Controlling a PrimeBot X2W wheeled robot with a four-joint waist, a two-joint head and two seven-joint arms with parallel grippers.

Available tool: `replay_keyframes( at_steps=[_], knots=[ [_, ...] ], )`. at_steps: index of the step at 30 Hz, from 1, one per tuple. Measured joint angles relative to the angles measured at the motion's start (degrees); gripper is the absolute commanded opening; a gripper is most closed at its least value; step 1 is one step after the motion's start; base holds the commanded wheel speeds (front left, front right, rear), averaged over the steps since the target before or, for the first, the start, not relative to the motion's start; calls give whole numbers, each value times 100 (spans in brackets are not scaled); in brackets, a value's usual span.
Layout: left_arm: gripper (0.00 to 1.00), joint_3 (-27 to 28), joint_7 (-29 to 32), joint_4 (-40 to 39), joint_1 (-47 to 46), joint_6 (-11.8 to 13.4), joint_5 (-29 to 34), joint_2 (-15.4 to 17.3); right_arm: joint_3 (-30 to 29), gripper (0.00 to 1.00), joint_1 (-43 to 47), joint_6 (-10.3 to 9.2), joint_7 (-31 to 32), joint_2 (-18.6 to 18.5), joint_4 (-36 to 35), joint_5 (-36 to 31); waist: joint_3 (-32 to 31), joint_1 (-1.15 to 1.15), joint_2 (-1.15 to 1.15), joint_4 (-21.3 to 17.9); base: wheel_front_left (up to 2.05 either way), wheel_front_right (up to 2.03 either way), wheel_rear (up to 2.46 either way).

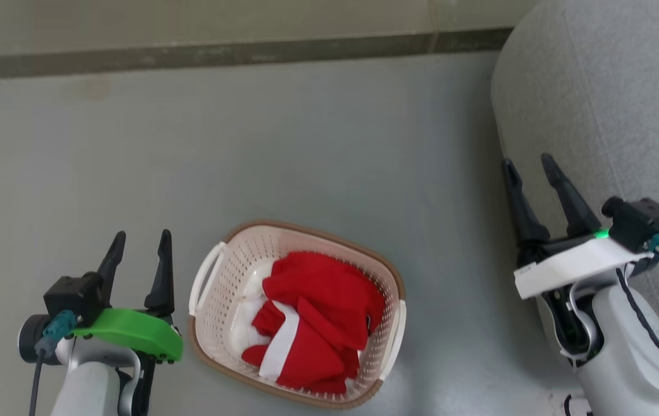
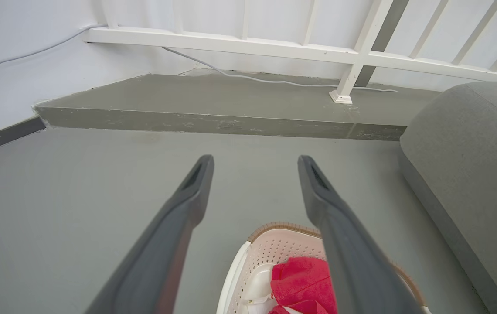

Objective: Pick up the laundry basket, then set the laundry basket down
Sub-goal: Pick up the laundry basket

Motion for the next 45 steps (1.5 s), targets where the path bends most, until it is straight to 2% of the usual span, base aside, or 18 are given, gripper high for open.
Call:
replay_keyframes(
  at_steps=[13, 20, 29, 45],
  knots=[
    [100, -324, 10, 995, -743, -11, -110, 269, 53, 100, -530, 0, -10, -4, -162, 1, 1080, 0, 0, -156, 0, 0, 0],
    [100, -577, 101, 1355, -1171, -11, -409, 374, 96, 100, -743, 0, -15, -33, -238, 1, 1534, 1, 0, -208, 0, 0, 0],
    [100, -790, 279, 1835, -1728, -11, -760, 702, 146, 100, -1031, 0, -15, -47, -305, 1, 2195, 1, 0, -285, 0, 0, 0],
    [100, -1511, 394, 2254, -2521, -11, -1216, 1094, 122, 100, -1358, 5, -15, -44, -365, 3, 3091, 0, 0, -444, 0, 0, 0]
  ],
)
